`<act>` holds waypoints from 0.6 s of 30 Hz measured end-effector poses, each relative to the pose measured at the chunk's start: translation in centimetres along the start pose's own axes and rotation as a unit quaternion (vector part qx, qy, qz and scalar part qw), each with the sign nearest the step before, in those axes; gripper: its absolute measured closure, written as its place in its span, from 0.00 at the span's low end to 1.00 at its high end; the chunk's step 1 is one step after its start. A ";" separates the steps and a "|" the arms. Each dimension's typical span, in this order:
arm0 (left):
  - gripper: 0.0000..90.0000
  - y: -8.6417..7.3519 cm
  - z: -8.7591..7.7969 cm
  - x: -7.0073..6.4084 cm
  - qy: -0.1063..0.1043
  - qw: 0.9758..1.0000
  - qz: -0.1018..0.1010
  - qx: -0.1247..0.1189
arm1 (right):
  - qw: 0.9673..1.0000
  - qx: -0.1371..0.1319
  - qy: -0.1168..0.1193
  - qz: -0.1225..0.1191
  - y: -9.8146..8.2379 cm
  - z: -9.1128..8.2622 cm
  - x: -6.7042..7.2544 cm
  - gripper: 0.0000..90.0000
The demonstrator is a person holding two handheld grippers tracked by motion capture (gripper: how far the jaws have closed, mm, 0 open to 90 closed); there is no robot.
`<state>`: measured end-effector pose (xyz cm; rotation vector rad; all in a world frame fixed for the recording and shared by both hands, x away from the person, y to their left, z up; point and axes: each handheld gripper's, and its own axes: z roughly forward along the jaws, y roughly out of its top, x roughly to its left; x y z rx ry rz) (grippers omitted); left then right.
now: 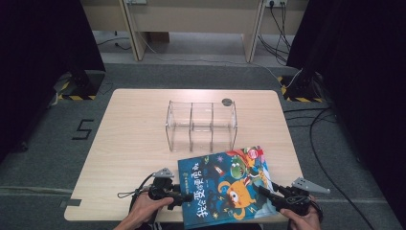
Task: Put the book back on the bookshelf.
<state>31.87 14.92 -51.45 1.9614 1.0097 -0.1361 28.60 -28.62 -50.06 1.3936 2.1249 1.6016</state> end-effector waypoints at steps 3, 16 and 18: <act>0.50 0.4 -0.6 -0.7 -0.011 0.999 0.016 -0.034 | 0.999 0.032 -0.015 0.016 -0.3 0.2 -0.2 0.55; 0.58 1.1 -1.3 -0.7 -0.022 0.996 0.017 -0.080 | 0.999 0.039 -0.011 0.033 -0.5 0.5 -0.6 0.54; 0.58 1.1 -1.3 -0.7 -0.027 0.996 0.018 -0.086 | 0.999 0.040 -0.010 0.036 -0.5 0.5 -0.6 0.53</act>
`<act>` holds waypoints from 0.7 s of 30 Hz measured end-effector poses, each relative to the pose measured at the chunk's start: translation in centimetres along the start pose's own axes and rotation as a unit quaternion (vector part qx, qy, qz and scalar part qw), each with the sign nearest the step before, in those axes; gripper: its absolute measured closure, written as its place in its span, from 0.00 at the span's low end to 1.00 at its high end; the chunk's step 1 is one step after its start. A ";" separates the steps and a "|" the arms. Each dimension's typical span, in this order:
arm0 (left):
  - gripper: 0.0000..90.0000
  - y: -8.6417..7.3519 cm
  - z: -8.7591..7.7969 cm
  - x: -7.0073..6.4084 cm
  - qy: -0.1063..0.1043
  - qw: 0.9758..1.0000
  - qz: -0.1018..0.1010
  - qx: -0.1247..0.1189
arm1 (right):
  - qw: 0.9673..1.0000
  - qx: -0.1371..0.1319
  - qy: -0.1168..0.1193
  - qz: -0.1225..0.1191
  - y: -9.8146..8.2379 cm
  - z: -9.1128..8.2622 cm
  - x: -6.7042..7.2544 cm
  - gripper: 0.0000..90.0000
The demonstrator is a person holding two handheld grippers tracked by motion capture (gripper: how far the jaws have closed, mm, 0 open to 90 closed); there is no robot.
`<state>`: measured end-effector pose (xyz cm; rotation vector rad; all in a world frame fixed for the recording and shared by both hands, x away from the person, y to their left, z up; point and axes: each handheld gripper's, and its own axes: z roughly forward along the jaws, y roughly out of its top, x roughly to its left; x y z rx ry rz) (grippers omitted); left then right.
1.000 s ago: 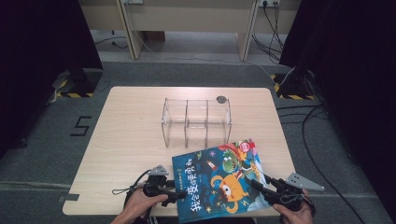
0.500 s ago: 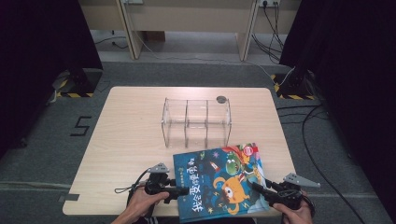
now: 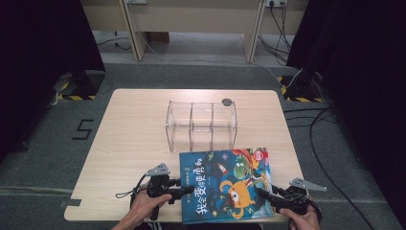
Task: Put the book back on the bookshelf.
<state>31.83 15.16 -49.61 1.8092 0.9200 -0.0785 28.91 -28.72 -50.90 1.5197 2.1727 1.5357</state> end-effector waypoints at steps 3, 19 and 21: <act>0.58 0.1 0.3 0.4 -0.010 1.000 0.000 0.001 | 1.000 0.002 0.001 0.012 -0.1 0.0 0.0 0.54; 0.67 1.1 0.3 1.3 -0.091 0.996 -0.014 -0.016 | 0.999 0.000 0.009 0.033 0.0 -0.2 -0.6 0.53; 0.71 1.3 0.2 1.3 -0.105 0.994 -0.022 -0.023 | 0.999 0.000 0.013 0.041 -0.1 -0.2 -0.8 0.52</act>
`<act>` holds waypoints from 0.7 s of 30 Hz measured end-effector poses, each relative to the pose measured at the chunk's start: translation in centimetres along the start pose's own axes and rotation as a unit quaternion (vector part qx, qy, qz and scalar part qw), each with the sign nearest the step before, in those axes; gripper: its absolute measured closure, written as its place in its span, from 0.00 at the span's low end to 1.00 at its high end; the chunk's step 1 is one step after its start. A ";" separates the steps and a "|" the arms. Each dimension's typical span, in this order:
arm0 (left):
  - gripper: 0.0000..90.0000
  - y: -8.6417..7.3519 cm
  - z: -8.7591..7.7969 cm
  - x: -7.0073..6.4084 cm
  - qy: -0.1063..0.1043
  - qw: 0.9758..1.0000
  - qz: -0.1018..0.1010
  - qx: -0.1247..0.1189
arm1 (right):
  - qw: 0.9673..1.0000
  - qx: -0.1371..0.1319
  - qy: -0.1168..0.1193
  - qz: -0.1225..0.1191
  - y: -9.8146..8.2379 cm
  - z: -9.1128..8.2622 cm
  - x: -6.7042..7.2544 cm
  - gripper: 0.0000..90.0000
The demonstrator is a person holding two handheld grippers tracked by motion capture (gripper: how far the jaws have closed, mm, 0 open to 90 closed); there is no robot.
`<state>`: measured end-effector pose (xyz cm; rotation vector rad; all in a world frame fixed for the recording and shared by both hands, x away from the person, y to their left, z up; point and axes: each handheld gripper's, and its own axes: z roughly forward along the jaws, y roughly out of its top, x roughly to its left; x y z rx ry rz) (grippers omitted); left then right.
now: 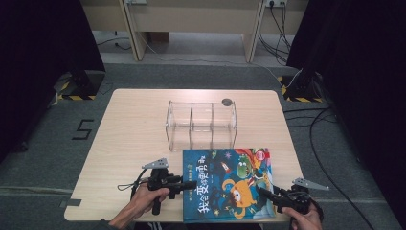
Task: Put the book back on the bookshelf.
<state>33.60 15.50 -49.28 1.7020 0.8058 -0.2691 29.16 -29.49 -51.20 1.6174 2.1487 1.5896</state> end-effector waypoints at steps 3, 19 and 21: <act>0.70 0.1 0.1 0.0 -0.001 1.000 0.001 0.000 | 1.000 -0.001 0.001 0.002 0.0 0.0 0.0 0.52; 0.71 1.1 1.0 -2.1 0.018 0.999 -0.028 0.033 | 1.000 0.008 0.003 0.001 -0.1 0.3 0.6 0.47; 0.71 1.3 1.0 -2.5 0.024 0.999 -0.030 0.031 | 1.000 0.010 -0.008 -0.014 -0.1 0.3 0.7 0.45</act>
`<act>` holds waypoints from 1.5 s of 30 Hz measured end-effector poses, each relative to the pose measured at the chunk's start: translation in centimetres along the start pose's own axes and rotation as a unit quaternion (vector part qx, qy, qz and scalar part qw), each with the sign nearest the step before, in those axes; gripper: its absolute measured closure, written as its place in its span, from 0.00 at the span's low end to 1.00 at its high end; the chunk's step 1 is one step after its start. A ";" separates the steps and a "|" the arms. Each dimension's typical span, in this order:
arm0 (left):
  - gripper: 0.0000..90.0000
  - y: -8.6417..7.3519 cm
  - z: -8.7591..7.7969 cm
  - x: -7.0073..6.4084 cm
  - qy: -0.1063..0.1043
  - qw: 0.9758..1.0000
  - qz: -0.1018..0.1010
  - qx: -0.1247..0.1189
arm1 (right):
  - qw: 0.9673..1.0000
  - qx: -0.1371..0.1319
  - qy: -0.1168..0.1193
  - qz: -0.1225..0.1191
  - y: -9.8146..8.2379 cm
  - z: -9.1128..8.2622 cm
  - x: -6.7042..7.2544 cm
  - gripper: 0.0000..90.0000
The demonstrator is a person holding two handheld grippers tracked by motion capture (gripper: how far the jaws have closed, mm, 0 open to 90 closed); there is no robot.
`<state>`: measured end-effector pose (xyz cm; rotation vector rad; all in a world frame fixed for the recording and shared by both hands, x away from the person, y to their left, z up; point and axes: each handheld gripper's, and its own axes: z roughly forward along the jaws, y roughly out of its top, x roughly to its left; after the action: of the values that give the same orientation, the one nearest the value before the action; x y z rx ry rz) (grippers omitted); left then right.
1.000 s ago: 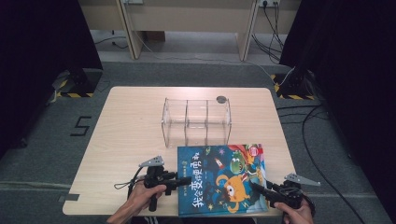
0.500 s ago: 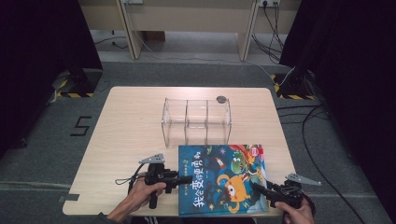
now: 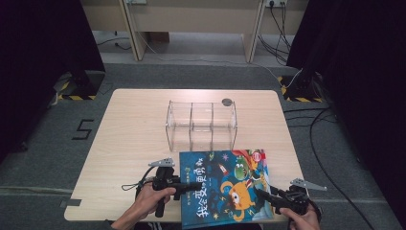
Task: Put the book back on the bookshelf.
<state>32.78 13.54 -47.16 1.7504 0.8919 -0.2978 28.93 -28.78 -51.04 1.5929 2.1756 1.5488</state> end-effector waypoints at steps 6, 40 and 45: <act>0.69 0.3 0.1 0.1 0.005 1.000 -0.029 -0.006 | 0.999 -0.005 -0.016 -0.033 0.2 -0.3 0.7 0.39; 0.64 1.2 -0.2 0.1 0.039 0.999 -0.017 -0.015 | 0.988 0.004 0.001 -0.154 -2.3 0.5 8.0 0.33; 0.64 1.1 -0.2 0.1 0.038 0.999 -0.018 -0.015 | 0.988 0.003 0.005 -0.154 -2.3 0.7 8.3 0.33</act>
<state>33.62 13.60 -46.36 1.7285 0.9797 -0.2416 23.72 -22.21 -49.00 1.1786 2.2987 1.4583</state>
